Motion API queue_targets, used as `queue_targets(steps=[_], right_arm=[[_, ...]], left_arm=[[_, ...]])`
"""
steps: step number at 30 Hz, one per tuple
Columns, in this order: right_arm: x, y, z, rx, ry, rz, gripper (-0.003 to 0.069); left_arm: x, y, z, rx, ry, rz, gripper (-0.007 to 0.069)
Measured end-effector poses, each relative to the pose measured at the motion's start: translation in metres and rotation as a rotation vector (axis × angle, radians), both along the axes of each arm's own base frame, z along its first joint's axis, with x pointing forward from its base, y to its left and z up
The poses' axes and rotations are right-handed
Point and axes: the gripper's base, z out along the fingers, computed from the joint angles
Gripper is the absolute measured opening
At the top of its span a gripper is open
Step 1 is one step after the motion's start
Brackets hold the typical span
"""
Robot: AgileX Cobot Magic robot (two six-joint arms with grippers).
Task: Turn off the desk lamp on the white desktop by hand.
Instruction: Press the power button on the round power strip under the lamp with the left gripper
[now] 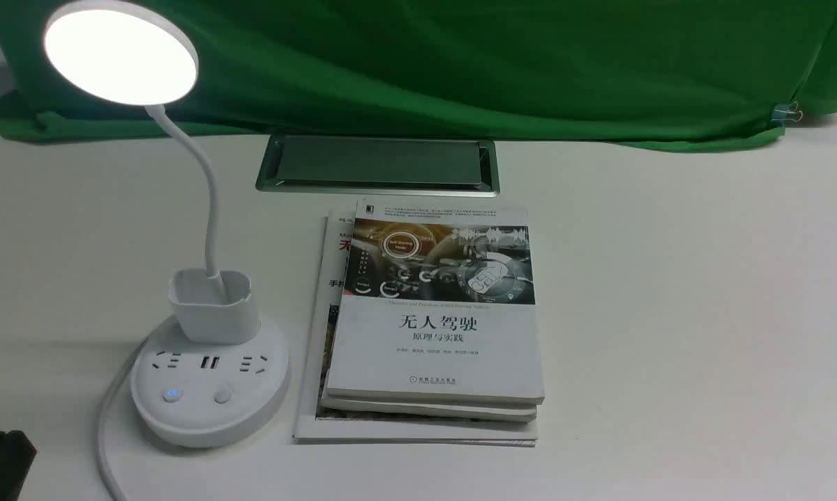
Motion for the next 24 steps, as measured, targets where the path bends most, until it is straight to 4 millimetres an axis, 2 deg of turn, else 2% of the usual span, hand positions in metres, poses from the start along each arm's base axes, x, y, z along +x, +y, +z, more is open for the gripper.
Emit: queue_targets(steps=[24], right_arm=[[0.0,0.0,0.0001,0.0,-0.001,0.0,0.0036]], left_arm=[[0.0,-0.0001,0.0,0.037,-0.004,-0.006,0.0043]])
